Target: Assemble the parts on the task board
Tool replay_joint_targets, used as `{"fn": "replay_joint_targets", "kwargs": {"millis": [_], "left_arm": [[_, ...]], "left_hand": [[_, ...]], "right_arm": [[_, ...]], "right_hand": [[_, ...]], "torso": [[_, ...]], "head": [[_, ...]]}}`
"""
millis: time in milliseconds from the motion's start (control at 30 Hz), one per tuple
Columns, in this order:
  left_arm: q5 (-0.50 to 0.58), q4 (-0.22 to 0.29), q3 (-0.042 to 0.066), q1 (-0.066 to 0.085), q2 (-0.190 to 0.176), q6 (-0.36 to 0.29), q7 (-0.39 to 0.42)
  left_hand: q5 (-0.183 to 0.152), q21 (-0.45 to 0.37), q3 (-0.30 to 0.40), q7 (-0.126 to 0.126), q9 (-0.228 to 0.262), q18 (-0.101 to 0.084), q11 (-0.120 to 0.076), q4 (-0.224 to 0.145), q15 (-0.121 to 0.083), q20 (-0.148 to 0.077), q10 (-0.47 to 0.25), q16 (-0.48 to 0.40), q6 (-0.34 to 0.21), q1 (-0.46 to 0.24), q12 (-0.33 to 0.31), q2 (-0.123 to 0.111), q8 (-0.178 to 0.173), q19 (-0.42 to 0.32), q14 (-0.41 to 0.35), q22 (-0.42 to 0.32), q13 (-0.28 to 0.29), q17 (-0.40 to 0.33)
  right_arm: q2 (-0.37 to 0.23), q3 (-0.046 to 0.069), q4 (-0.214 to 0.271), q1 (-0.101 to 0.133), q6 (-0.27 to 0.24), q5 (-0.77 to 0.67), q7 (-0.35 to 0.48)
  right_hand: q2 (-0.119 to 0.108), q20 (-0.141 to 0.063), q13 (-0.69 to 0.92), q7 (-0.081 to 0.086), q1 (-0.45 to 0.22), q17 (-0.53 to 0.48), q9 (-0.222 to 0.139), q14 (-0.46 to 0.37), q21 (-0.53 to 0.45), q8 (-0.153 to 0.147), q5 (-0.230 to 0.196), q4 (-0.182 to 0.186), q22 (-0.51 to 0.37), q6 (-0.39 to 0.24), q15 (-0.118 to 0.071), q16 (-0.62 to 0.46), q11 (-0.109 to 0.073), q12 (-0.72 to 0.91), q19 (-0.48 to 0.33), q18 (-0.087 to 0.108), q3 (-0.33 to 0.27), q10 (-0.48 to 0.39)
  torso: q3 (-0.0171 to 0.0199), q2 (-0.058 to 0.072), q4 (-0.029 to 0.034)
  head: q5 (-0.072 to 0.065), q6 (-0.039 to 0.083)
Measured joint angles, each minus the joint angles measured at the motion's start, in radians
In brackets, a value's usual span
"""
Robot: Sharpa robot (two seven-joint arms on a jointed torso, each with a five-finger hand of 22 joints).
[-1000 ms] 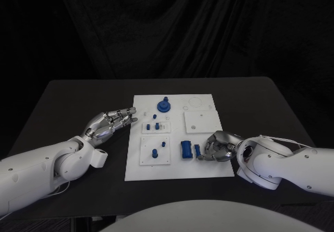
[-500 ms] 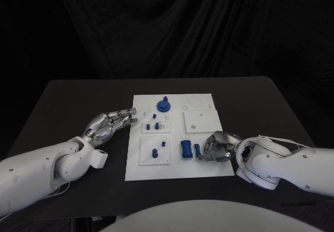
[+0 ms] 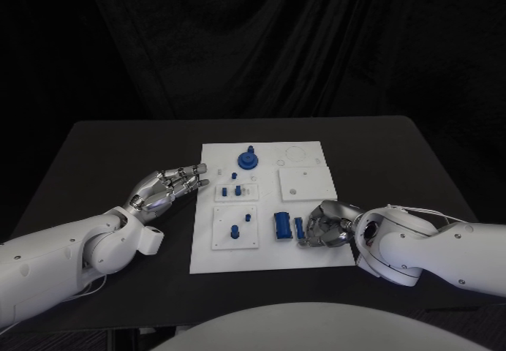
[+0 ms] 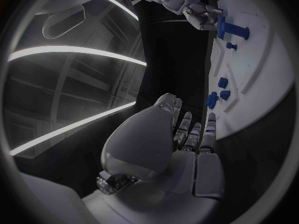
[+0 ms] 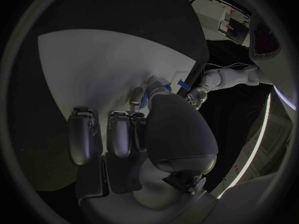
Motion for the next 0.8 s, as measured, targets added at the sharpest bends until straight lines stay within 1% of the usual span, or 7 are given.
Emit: {"fn": "replay_joint_targets", "kwargs": {"millis": [133,333,467,567,633,733,800], "left_arm": [[0.0,0.001,0.0,0.0,-0.001,0.0,0.0],[0.0,0.027,0.0,-0.001,-0.018,-0.004,0.001],[0.0,0.057,0.0,-0.001,-0.035,-0.013,0.002],[0.0,0.081,0.0,-0.001,-0.048,-0.026,0.004],[-0.001,0.095,0.0,0.0,-0.057,-0.038,0.006],[-0.008,0.109,0.0,0.005,-0.069,-0.055,0.008],[-0.02,0.117,0.0,0.012,-0.077,-0.073,0.009]], "left_hand": [[0.0,0.0,0.0,0.0,0.0,0.0,0.0,0.0,0.0,0.0,0.0,0.0,0.0,0.0,0.0,0.0,0.0,0.0,0.0,0.0,0.0,0.0],[0.0,0.0,0.003,0.0,-0.001,0.0,0.004,-0.003,0.0,0.0,-0.004,0.0,0.0,0.0,0.0,0.0,0.0,0.0,0.0,-0.008,0.0,0.0],[0.0,0.0,0.006,0.003,-0.001,0.0,0.004,0.0,0.0,0.0,-0.004,0.0,0.003,0.0,0.0,0.0,0.0,0.0,0.0,-0.008,0.0,0.0],[-0.02,0.0,0.008,0.005,-0.002,0.0,0.012,0.036,0.004,0.0,-0.003,0.004,0.005,-0.004,0.0,0.001,0.0,0.0,-0.004,-0.009,0.0,0.0],[-0.039,0.0,0.005,0.005,-0.003,0.0,0.012,0.056,0.008,0.0,-0.003,0.004,0.005,-0.031,0.0,0.007,0.0,0.0,-0.008,-0.012,0.0,0.0],[-0.076,0.0,-0.005,0.005,-0.006,0.0,0.004,0.066,-0.002,-0.013,-0.018,0.004,0.005,-0.091,-0.008,0.028,0.0,-0.013,-0.027,-0.022,-0.001,-0.004],[-0.138,-0.005,-0.035,0.005,-0.007,0.0,-0.009,0.065,-0.017,-0.022,-0.031,-0.005,0.005,-0.16,-0.02,0.046,0.0,-0.034,-0.042,-0.046,-0.003,-0.008]], "right_arm": [[-0.002,0.0,0.002,0.0,0.005,0.0,0.002],[-0.028,0.0,0.022,0.0,-0.004,-0.007,0.015],[-0.055,0.0,0.042,0.004,-0.045,-0.015,0.041],[-0.071,-0.001,0.048,0.027,-0.121,-0.02,0.083],[-0.078,0.0,0.048,0.049,-0.193,-0.02,0.125],[-0.08,0.001,0.043,0.073,-0.282,-0.013,0.194],[-0.08,0.001,0.034,0.089,-0.339,0.009,0.262]], "right_hand": [[-0.027,0.0,0.0,0.006,0.005,0.0,0.0,0.0,-0.004,0.0,0.0,-0.001,0.0,-0.017,0.0,0.0,0.0,0.0,0.0,0.0,-0.015,0.0],[-0.037,0.0,0.0,0.012,-0.006,0.0,0.011,0.0,-0.004,0.01,0.0,0.003,0.0,-0.031,0.0,0.0,0.0,0.0,0.0,0.0,-0.033,0.0],[-0.044,0.0,0.0,0.011,-0.013,0.0,0.017,0.0,-0.004,0.02,0.0,0.005,0.0,-0.04,0.0,0.0,0.0,0.0,0.0,0.0,-0.04,0.0],[-0.037,0.0,0.0,0.013,0.003,0.0,0.032,0.0,-0.024,0.047,0.002,0.002,0.0,-0.048,0.0,-0.005,0.001,0.0,0.0,0.0,-0.027,0.0],[-0.015,0.006,0.0,0.018,0.031,0.0,0.037,0.002,-0.058,0.059,0.038,0.0,0.0,-0.067,0.008,-0.024,0.008,0.0,0.001,0.0,-0.007,0.0],[0.027,0.026,0.0,0.031,0.046,-0.03,0.017,-0.002,-0.213,0.048,0.183,0.001,0.0,-0.103,0.027,-0.103,0.026,-0.001,-0.066,0.051,0.023,-0.001],[0.054,0.04,0.0,0.044,0.055,-0.143,-0.012,-0.059,-0.368,0.031,0.246,-0.002,0.001,-0.126,0.044,-0.184,0.041,-0.058,-0.16,0.074,0.045,-0.018]], "torso": [[0.0001,0.0,0.0],[0.0001,0.0,0.0],[0.0,0.0,0.0],[0.0,0.0,0.0],[0.0,0.0,-0.0003],[0.0001,-0.001,-0.0019],[0.0005,-0.003,-0.0032]], "head": [[0.001,0.0],[0.006,0.0],[0.016,0.0],[0.027,0.0],[0.036,0.0],[0.048,0.0],[0.053,0.0]]}}
